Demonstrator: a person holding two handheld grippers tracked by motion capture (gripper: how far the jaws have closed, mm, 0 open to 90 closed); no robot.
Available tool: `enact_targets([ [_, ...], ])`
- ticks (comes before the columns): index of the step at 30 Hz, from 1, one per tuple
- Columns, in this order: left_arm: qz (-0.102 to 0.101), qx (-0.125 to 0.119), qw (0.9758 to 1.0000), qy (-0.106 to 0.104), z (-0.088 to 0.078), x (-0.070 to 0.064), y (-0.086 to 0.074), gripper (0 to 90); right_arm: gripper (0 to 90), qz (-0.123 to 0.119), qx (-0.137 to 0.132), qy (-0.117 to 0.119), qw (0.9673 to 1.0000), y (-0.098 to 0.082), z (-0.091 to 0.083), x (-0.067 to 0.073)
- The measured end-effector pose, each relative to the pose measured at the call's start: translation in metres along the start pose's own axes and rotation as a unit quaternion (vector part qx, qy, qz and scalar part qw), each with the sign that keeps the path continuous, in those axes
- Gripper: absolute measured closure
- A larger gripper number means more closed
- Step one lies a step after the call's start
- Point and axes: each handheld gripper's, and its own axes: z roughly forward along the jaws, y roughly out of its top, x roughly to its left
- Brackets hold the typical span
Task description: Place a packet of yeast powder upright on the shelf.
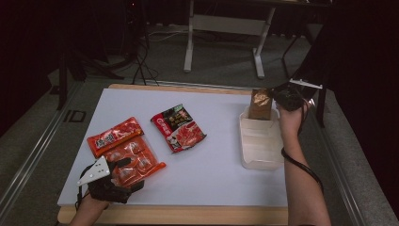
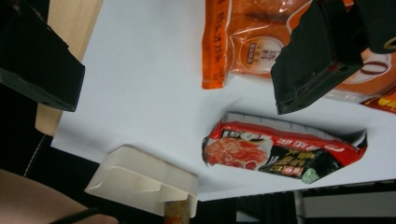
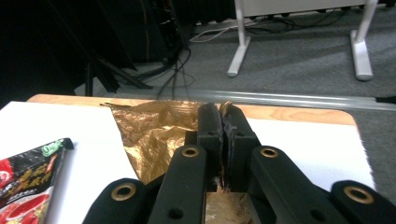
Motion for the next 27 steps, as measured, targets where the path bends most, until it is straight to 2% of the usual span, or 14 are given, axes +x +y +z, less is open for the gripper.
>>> enact_targets([
  [2, 0.001, -0.002, 1.0, -0.001, 0.0, -0.001, 0.001, 2.4, 82.8, -0.016, 0.007, -0.011, 0.9998, 0.002, -0.002, 0.002],
  [6, -0.001, 0.0, 1.0, -0.003, 0.001, -0.001, 0.0, 2.4, 75.2, -0.019, 0.015, -0.014, 0.9996, 0.005, -0.004, 0.003],
  [8, -0.003, 0.005, 1.0, -0.006, 0.001, -0.001, 0.0, 3.1, 66.5, -0.024, 0.015, -0.016, 0.9995, 0.008, -0.007, 0.007],
  [9, -0.005, 0.011, 0.9999, -0.006, 0.001, -0.001, 0.001, 3.1, 66.5, -0.024, 0.015, -0.016, 0.9995, 0.008, -0.007, 0.007],
  [12, -0.015, 0.034, 0.9993, -0.009, 0.003, 0.0, 0.001, 3.5, 53.9, -0.036, 0.009, -0.016, 0.9992, 0.011, -0.015, 0.014],
  [13, -0.015, 0.034, 0.9993, -0.009, 0.003, 0.0, 0.001, 3.5, 53.9, -0.036, 0.009, -0.016, 0.9992, 0.011, -0.015, 0.014],
  [15, -0.02, 0.038, 0.9991, -0.004, 0.003, 0.0, 0.001, 3.4, 44.8, -0.041, 0.01, -0.016, 0.999, 0.011, -0.02, 0.021],
  [19, -0.028, 0.037, 0.9989, 0.0, 0.002, 0.001, 0.001, 3.2, 31.2, -0.047, 0.017, 0.001, 0.9988, 0.01, -0.025, 0.033],
  [20, -0.031, 0.039, 0.9988, 0.001, 0.002, 0.001, 0.001, 3.2, 31.2, -0.047, 0.017, 0.001, 0.9988, 0.01, -0.025, 0.033],
  [21, -0.033, 0.04, 0.9987, 0.001, 0.002, 0.001, 0.001, 3.3, 24.1, -0.045, 0.015, 0.013, 0.9988, 0.009, -0.028, 0.038],
  [23, -0.034, 0.046, 0.9983, 0.011, 0.002, 0.001, 0.002, 3.3, 21.5, -0.047, 0.012, 0.017, 0.9987, 0.008, -0.03, 0.041],
  [24, -0.027, 0.048, 0.9983, 0.02, 0.001, 0.0, 0.002, 3.4, 15.9, -0.044, 0.004, 0.027, 0.9987, 0.005, -0.035, 0.046],
  [25, -0.021, 0.047, 0.9983, 0.028, 0.001, -0.002, 0.003, 3.4, 15.9, -0.044, 0.004, 0.027, 0.9987, 0.005, -0.035, 0.046],
  [27, -0.032, 0.053, 0.9979, 0.017, 0.002, 0.0, 0.003, 3.7, 13.9, -0.044, -0.006, 0.033, 0.9985, 0.003, -0.04, 0.05],
])
